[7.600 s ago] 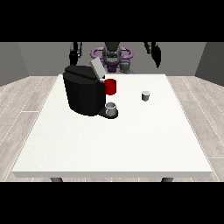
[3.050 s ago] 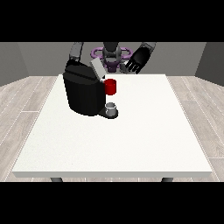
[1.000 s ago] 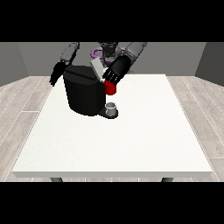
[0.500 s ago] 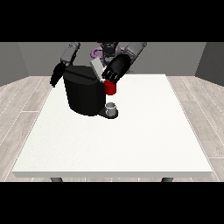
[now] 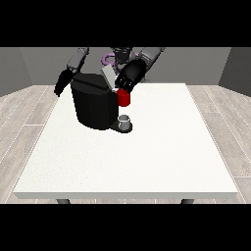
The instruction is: Insert the coffee pod into the coffee machine and close the lid
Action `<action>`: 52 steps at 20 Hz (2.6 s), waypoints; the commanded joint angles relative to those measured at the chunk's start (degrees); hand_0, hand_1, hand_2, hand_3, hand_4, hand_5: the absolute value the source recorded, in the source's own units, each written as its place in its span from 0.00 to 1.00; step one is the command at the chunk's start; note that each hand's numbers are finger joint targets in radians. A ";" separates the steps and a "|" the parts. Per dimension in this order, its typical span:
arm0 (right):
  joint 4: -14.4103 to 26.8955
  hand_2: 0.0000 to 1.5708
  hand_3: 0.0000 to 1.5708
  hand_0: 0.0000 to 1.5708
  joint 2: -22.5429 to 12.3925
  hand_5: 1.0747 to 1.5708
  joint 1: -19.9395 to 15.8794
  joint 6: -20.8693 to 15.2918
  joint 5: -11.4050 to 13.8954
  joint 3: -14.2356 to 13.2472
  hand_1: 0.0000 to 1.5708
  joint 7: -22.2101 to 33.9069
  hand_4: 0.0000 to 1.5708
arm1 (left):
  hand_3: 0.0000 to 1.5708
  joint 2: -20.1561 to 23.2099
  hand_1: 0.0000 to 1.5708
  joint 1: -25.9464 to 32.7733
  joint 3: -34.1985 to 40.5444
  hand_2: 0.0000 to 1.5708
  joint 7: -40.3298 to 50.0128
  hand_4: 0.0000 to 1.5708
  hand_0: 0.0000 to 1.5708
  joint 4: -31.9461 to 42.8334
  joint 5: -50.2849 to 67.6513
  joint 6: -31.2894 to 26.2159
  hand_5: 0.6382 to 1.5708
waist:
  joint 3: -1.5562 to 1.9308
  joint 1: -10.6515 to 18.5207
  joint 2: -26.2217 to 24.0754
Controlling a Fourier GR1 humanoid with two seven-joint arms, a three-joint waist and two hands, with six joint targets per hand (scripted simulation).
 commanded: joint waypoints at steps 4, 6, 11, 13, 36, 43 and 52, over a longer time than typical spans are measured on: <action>-1.58 0.00 0.00 0.00 0.99 1.00 1.41 -0.31 1.36 2.09 0.00 -0.03 0.00 | 0.67 0.40 0.74 2.32 -2.89 0.75 -2.23 0.00 0.74 0.48 -4.46 4.68 1.00 | -0.01 -1.09 1.40; -1.86 0.00 0.00 0.00 0.32 1.00 -0.85 -0.75 0.10 0.07 0.00 -0.10 0.00 | 0.64 2.12 0.72 1.89 -1.49 0.73 -4.68 0.00 0.72 0.92 -3.51 4.61 1.00 | -0.01 -0.33 3.57; -2.29 0.00 0.00 0.00 -0.99 1.00 1.56 1.30 0.77 1.32 0.00 0.18 0.00 | 0.62 2.70 0.71 0.55 1.13 0.71 -4.60 0.00 0.71 2.06 -1.67 3.75 1.00 | -0.01 -1.95 1.57; 0.13 0.00 0.00 0.00 -0.26 1.00 -0.06 -0.01 -0.80 -1.00 0.00 -0.95 0.03 | 0.61 1.35 0.73 0.05 0.81 0.73 -5.40 0.00 0.73 0.77 -1.40 3.71 1.00 | 0.01 0.25 2.49; -1.20 0.00 0.00 0.00 -0.28 1.00 -1.33 -1.00 1.94 0.91 0.00 0.58 0.09 | 0.31 4.68 0.00 -0.02 -0.75 0.40 -9.06 0.00 0.00 0.99 -7.66 11.41 1.00 | 0.01 -2.04 5.47; 1.72 0.00 0.00 0.00 1.87 1.00 0.05 -1.82 1.65 1.21 0.00 -2.94 0.06 | 0.21 3.58 0.00 -1.07 -1.08 0.27 -8.03 0.00 0.00 0.71 -8.03 9.40 1.00 | 0.04 -0.45 4.19; 7.05 0.00 0.00 0.00 -0.81 1.00 4.67 -0.39 -0.28 -2.51 0.00 -1.25 0.00 | 0.00 -3.23 0.00 6.21 -0.69 0.00 -5.32 0.00 0.00 0.27 -5.00 4.75 1.00 | 0.02 6.76 -7.90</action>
